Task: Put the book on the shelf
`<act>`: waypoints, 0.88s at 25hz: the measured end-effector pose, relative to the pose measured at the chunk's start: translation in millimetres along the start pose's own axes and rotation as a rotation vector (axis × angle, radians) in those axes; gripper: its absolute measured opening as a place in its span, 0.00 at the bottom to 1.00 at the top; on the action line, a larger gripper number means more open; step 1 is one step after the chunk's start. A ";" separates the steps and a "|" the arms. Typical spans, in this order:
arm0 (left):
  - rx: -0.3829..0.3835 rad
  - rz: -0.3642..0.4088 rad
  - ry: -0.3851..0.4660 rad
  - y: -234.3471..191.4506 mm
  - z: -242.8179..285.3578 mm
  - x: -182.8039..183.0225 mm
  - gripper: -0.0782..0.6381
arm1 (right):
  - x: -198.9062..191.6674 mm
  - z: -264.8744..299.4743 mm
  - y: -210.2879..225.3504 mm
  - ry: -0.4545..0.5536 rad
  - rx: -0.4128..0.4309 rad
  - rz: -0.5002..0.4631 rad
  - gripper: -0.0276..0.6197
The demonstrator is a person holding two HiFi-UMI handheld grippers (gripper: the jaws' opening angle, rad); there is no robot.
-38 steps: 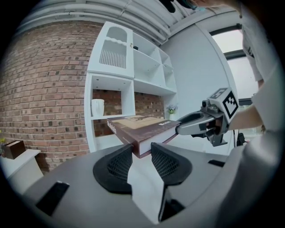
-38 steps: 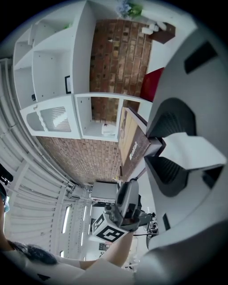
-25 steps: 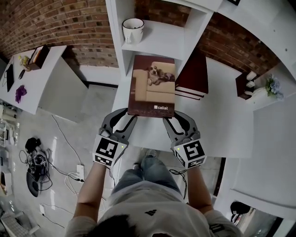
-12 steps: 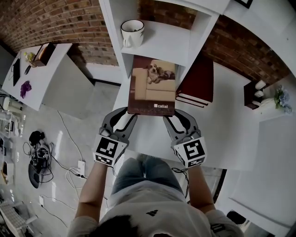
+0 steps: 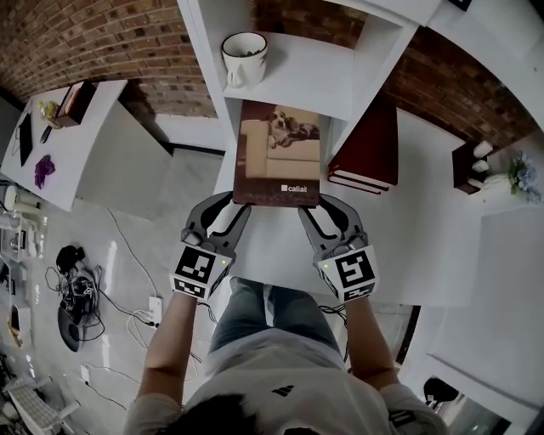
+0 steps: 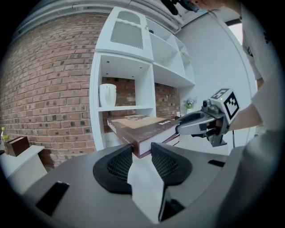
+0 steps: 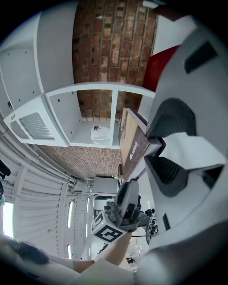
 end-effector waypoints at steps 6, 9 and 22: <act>-0.061 0.028 -0.011 -26.9 14.8 -2.5 0.31 | 3.6 21.1 -3.4 -0.018 -0.049 0.041 0.25; -0.094 0.041 -0.021 -40.8 22.1 -6.8 0.31 | 3.6 33.1 -6.8 -0.028 -0.071 0.058 0.25; -0.184 0.090 -0.029 -94.9 61.5 -25.9 0.31 | -1.3 90.4 -11.2 -0.051 -0.157 0.101 0.25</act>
Point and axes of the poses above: the fingertips, and each gripper's own axes: z forward along the fingers, y to its right, x out of its top, the point moved 6 cm from there along -z, backward along the fingers, and after that the axes turned 12 degrees about -y, right-handed, at the moved point
